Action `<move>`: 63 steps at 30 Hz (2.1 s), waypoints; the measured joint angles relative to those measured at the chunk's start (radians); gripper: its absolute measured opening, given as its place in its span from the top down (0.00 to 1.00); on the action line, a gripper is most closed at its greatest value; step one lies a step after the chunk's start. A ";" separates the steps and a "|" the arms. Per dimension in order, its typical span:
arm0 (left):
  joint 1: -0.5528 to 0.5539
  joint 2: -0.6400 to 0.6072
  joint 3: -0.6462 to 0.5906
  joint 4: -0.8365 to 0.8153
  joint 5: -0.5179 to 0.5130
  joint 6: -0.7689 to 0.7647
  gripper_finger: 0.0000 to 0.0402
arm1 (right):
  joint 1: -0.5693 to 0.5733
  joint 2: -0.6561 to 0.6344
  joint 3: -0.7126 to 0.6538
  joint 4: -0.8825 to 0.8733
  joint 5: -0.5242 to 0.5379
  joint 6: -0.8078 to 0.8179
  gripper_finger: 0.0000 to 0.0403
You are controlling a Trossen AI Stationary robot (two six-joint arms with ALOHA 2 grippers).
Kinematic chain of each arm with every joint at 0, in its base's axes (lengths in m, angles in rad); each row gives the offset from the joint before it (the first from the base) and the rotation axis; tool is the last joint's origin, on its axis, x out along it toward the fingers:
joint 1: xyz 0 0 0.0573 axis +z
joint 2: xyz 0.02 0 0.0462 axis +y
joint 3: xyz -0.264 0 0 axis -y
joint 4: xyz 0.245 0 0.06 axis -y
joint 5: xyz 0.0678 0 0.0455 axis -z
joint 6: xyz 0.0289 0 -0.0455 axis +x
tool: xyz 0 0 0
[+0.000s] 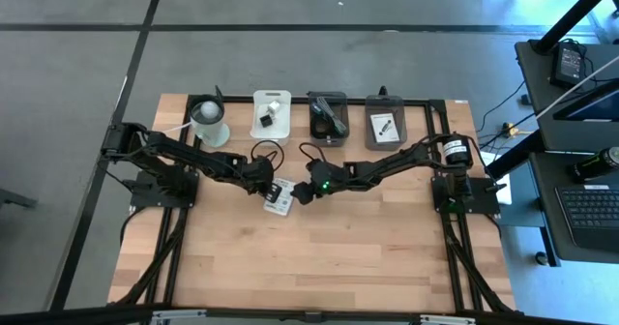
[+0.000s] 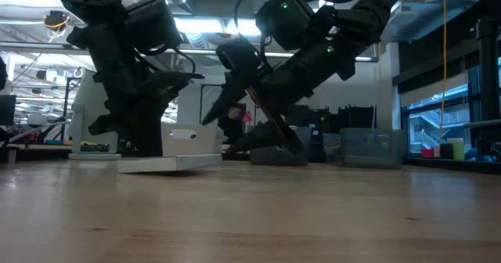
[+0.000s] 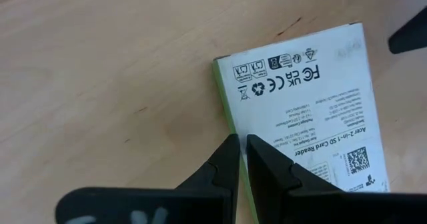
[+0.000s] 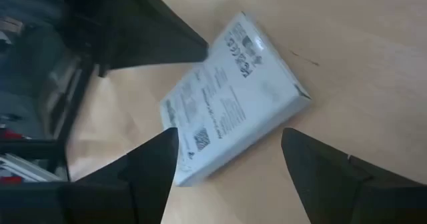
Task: Pick and place items into bin
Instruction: Put the card reader box into the right black bin
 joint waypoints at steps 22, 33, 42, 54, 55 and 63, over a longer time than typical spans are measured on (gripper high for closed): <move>0.000 0.002 -0.002 0.001 -0.003 0.000 0.94 | -0.001 0.139 0.005 0.225 -0.035 0.188 0.33; 0.000 0.002 -0.002 0.047 0.005 0.000 0.94 | 0.002 0.142 0.055 0.148 -0.049 0.093 0.55; 0.001 -0.024 -0.002 0.038 0.026 0.040 0.94 | -0.001 0.140 0.061 0.116 -0.073 0.080 0.89; 0.056 -0.281 -0.002 0.009 0.031 0.260 0.94 | -0.001 0.010 0.059 -0.084 -0.105 -0.050 0.91; 0.060 -0.307 -0.002 0.006 0.030 0.292 0.94 | -0.001 -0.016 0.059 -0.140 -0.103 -0.066 0.91; 0.091 -0.442 -0.001 0.007 0.008 0.436 0.94 | -0.005 -0.300 0.057 -0.563 0.057 -0.172 0.91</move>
